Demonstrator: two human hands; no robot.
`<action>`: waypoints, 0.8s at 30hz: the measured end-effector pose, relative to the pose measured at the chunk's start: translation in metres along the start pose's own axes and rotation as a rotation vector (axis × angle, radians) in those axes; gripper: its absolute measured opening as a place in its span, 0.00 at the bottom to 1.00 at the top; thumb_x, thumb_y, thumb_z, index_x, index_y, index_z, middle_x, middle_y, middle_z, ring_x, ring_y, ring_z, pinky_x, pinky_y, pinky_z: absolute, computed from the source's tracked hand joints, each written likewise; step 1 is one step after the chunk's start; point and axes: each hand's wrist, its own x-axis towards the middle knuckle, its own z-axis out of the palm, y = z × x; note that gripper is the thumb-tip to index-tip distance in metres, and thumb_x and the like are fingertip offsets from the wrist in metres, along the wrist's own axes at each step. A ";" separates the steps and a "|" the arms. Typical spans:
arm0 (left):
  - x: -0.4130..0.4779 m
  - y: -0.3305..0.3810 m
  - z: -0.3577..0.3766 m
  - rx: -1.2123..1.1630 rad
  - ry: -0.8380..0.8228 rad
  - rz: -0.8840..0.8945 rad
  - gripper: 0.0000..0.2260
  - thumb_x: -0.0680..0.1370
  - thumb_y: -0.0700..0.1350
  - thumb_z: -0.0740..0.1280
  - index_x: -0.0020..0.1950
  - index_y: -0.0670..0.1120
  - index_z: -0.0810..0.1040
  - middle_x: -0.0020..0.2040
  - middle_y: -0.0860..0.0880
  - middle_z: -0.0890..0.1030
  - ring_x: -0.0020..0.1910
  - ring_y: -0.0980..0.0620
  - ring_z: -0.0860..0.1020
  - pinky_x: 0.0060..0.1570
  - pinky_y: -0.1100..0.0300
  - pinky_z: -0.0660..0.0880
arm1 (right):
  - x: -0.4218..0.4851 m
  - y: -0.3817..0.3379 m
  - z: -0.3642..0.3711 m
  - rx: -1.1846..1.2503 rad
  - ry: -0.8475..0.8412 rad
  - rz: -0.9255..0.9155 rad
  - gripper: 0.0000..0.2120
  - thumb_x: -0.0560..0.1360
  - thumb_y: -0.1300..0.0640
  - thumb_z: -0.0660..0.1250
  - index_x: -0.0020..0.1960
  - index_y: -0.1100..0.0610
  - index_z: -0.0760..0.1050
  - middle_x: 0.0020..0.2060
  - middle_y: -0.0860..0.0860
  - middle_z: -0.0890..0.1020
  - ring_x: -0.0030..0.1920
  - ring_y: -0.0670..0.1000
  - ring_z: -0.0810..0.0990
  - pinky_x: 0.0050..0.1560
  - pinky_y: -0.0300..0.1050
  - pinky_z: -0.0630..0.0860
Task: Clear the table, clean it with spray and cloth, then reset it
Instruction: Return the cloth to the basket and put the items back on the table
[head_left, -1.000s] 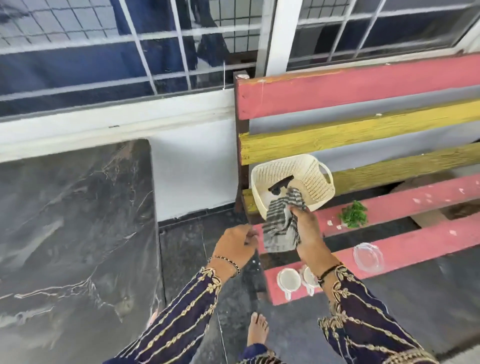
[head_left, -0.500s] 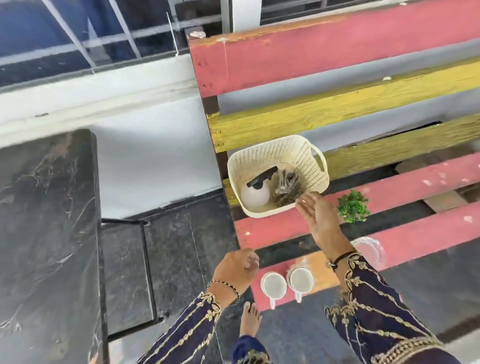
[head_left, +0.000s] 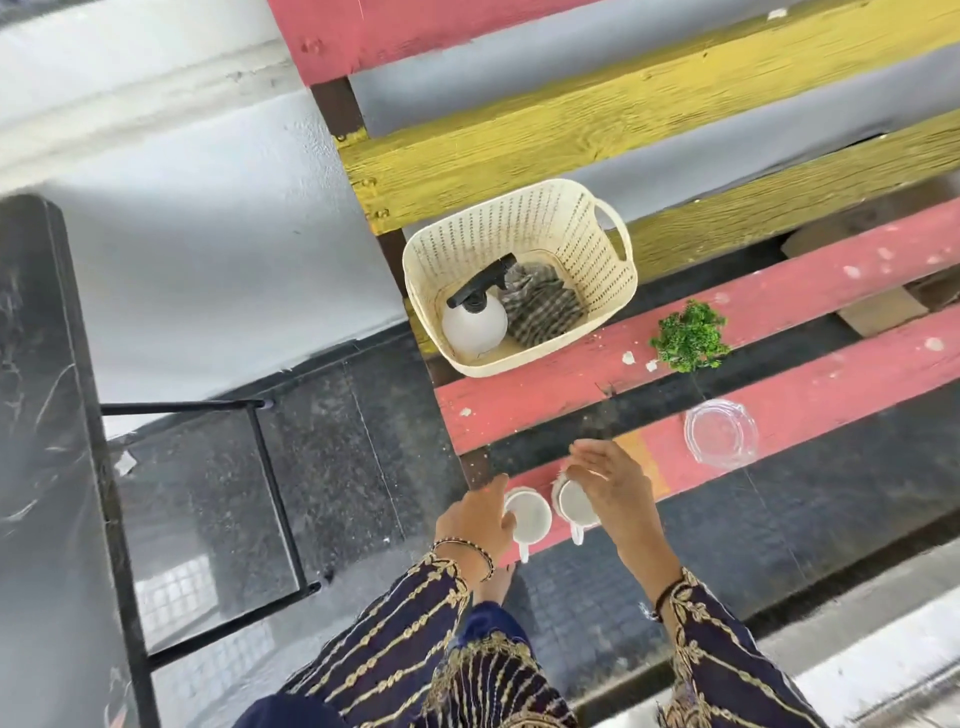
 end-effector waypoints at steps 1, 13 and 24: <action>0.003 0.001 0.005 0.001 0.001 -0.007 0.20 0.81 0.49 0.60 0.73 0.52 0.63 0.62 0.42 0.79 0.58 0.39 0.79 0.54 0.48 0.77 | -0.002 0.006 -0.001 -0.106 -0.013 -0.019 0.15 0.74 0.61 0.76 0.60 0.54 0.80 0.56 0.50 0.85 0.58 0.51 0.82 0.59 0.44 0.75; 0.023 0.001 0.029 -0.047 0.024 -0.008 0.19 0.80 0.43 0.58 0.71 0.49 0.67 0.63 0.42 0.78 0.59 0.38 0.79 0.56 0.47 0.76 | -0.002 0.051 0.009 -0.728 -0.190 -0.238 0.33 0.74 0.63 0.73 0.76 0.53 0.66 0.76 0.50 0.65 0.75 0.56 0.62 0.72 0.63 0.68; -0.030 -0.027 -0.029 -0.154 0.157 -0.030 0.18 0.80 0.44 0.58 0.71 0.48 0.67 0.58 0.37 0.79 0.56 0.35 0.79 0.54 0.46 0.77 | -0.048 -0.006 0.026 -0.716 -0.111 -0.458 0.28 0.76 0.57 0.72 0.74 0.57 0.67 0.69 0.54 0.71 0.66 0.56 0.70 0.63 0.50 0.72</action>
